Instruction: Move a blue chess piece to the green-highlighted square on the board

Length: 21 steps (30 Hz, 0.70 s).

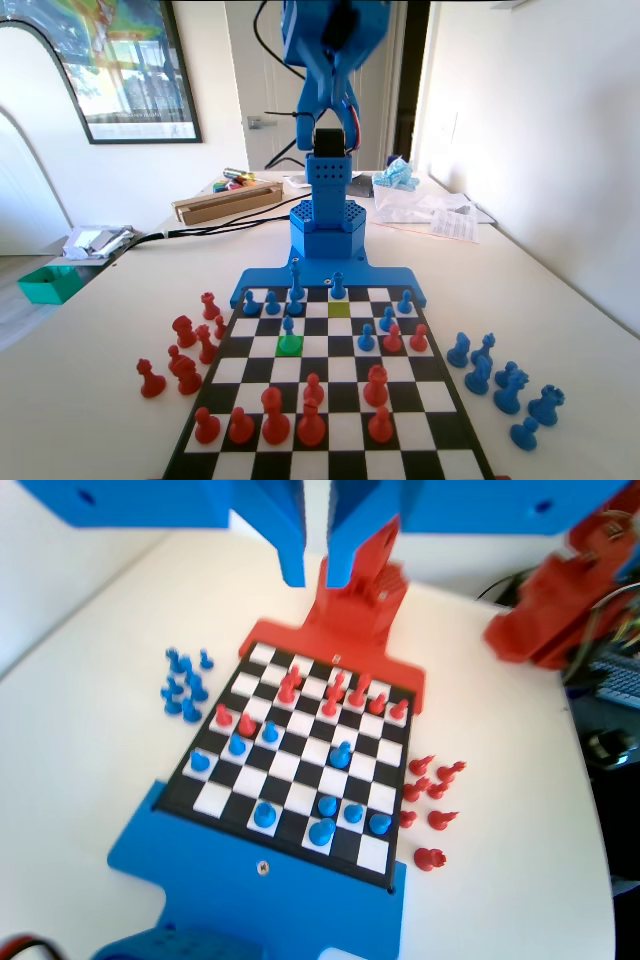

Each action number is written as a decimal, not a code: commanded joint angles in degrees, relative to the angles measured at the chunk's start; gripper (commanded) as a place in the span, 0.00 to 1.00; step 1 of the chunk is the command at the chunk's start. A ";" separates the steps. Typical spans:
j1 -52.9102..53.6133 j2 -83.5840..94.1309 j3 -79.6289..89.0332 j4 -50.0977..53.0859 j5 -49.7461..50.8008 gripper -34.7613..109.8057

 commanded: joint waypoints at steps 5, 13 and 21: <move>0.62 16.52 8.00 0.44 3.34 0.26; 0.26 28.21 17.67 -2.29 5.71 0.26; 0.00 32.70 22.24 -7.38 7.65 0.25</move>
